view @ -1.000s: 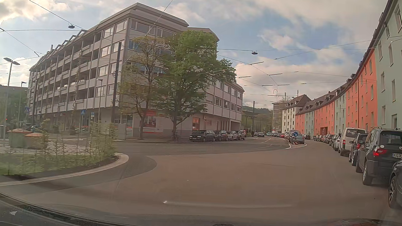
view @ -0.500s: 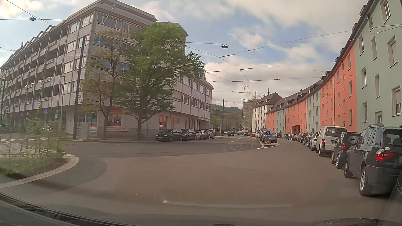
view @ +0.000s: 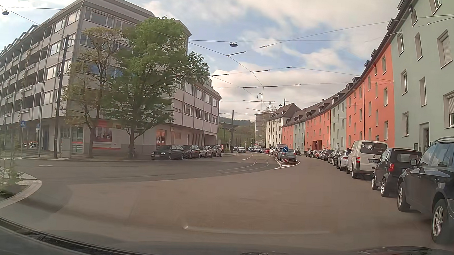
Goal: Follow the waypoints while adhering to traffic rules and regulations
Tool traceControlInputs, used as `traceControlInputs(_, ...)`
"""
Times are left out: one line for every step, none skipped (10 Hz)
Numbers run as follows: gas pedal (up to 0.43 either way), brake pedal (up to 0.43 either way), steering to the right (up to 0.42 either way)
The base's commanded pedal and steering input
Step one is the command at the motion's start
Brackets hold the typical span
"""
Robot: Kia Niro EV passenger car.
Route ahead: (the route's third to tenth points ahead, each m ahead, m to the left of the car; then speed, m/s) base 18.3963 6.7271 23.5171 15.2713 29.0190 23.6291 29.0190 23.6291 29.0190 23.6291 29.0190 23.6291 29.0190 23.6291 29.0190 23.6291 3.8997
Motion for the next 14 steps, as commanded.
traceControlInputs(0.098,0.0,0.059)
traceControlInputs(0.098,0.0,0.045)
traceControlInputs(0.098,0.0,0.038)
traceControlInputs(0.098,0.0,0.023)
traceControlInputs(0.098,0.0,0.001)
traceControlInputs(0.098,0.0,-0.016)
traceControlInputs(0.087,0.0,-0.045)
traceControlInputs(0.079,0.0,-0.079)
traceControlInputs(0.059,0.0,-0.108)
traceControlInputs(0.059,0.0,-0.14)
traceControlInputs(0.059,0.0,-0.169)
traceControlInputs(0.059,0.0,-0.201)
traceControlInputs(0.047,0.0,-0.229)
traceControlInputs(0.047,0.0,-0.25)
